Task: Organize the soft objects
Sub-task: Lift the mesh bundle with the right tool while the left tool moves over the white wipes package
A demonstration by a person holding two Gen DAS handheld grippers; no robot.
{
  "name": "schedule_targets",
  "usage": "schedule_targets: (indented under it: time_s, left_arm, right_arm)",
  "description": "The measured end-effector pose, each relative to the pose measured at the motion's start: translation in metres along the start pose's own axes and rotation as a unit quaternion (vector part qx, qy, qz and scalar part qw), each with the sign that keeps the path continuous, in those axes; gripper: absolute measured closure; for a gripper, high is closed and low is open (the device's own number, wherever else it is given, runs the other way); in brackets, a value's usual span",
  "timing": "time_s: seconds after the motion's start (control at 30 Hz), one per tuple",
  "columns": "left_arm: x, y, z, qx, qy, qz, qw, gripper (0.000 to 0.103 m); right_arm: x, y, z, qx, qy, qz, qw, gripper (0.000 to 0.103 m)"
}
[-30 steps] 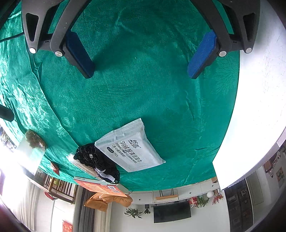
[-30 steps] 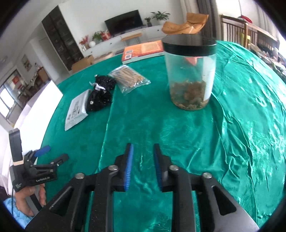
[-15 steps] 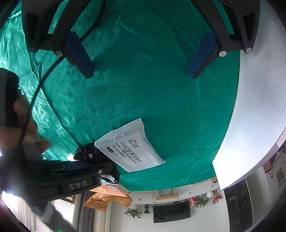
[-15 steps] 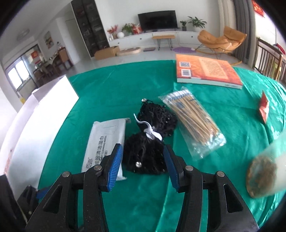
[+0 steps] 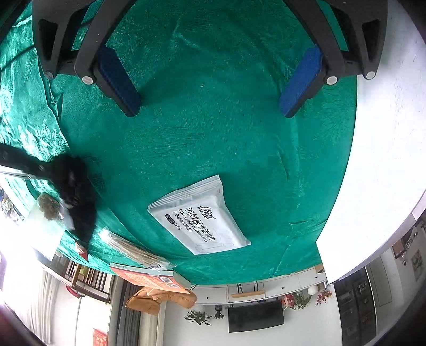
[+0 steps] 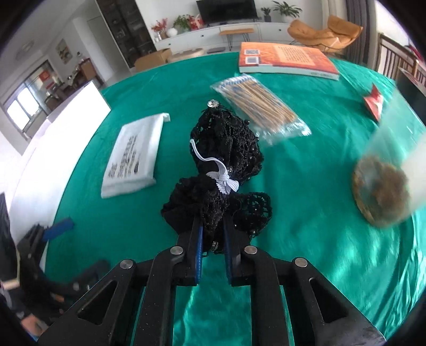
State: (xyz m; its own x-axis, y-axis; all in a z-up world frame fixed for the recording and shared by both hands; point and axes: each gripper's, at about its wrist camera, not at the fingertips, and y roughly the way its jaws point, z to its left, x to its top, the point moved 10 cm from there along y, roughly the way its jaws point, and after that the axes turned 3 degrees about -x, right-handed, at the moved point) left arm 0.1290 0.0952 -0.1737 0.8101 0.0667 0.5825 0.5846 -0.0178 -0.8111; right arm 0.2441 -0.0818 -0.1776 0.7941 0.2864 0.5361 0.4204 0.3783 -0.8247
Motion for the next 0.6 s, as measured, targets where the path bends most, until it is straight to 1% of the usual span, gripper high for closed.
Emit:
schedule_targets:
  time_s: [0.07, 0.13, 0.17, 0.23, 0.27, 0.3, 0.33, 0.37, 0.4, 0.47, 0.53, 0.6]
  left_arm:
    - [0.0, 0.0, 0.0, 0.0, 0.0, 0.0, 1.0, 0.0]
    - [0.0, 0.0, 0.0, 0.0, 0.0, 0.0, 1.0, 0.0]
    - [0.0, 0.0, 0.0, 0.0, 0.0, 0.0, 1.0, 0.0]
    - [0.0, 0.0, 0.0, 0.0, 0.0, 0.0, 1.0, 0.0]
    - [0.0, 0.0, 0.0, 0.0, 0.0, 0.0, 1.0, 0.0]
    - [0.0, 0.0, 0.0, 0.0, 0.0, 0.0, 1.0, 0.0]
    - [0.0, 0.0, 0.0, 0.0, 0.0, 0.0, 1.0, 0.0]
    - [0.0, 0.0, 0.0, 0.0, 0.0, 0.0, 1.0, 0.0]
    - [0.0, 0.0, 0.0, 0.0, 0.0, 0.0, 1.0, 0.0]
    - [0.0, 0.0, 0.0, 0.0, 0.0, 0.0, 1.0, 0.0]
    - [0.0, 0.0, 0.0, 0.0, 0.0, 0.0, 1.0, 0.0]
    - [0.0, 0.0, 0.0, 0.0, 0.0, 0.0, 1.0, 0.0]
  right_arm:
    - [-0.026, -0.02, -0.015, -0.009, 0.019, -0.004, 1.0, 0.089]
    - [-0.049, -0.042, -0.038, -0.031, 0.047, -0.014, 0.998, 0.089]
    - [-0.059, -0.052, -0.053, -0.053, 0.065, -0.024, 0.996, 0.089]
    - [-0.07, -0.073, -0.085, -0.116, 0.091, -0.048, 0.988, 0.087]
    - [-0.074, -0.081, -0.096, -0.137, 0.107, -0.062, 0.983, 0.083]
    - [-0.074, -0.088, -0.106, -0.142, 0.131, -0.078, 0.978, 0.075]
    - [-0.073, -0.095, -0.112, -0.135, 0.149, -0.094, 0.975, 0.056]
    - [-0.071, -0.101, -0.116, -0.132, 0.161, -0.111, 0.972, 0.045]
    - [-0.068, -0.106, -0.12, -0.139, 0.169, -0.123, 0.968, 0.026]
    - [-0.069, -0.107, -0.129, -0.154, 0.185, -0.125, 0.963, 0.025]
    - [-0.071, -0.099, -0.13, -0.144, 0.192, -0.112, 0.964, 0.025]
    - [-0.07, -0.094, -0.128, -0.145, 0.184, -0.105, 0.966, 0.025]
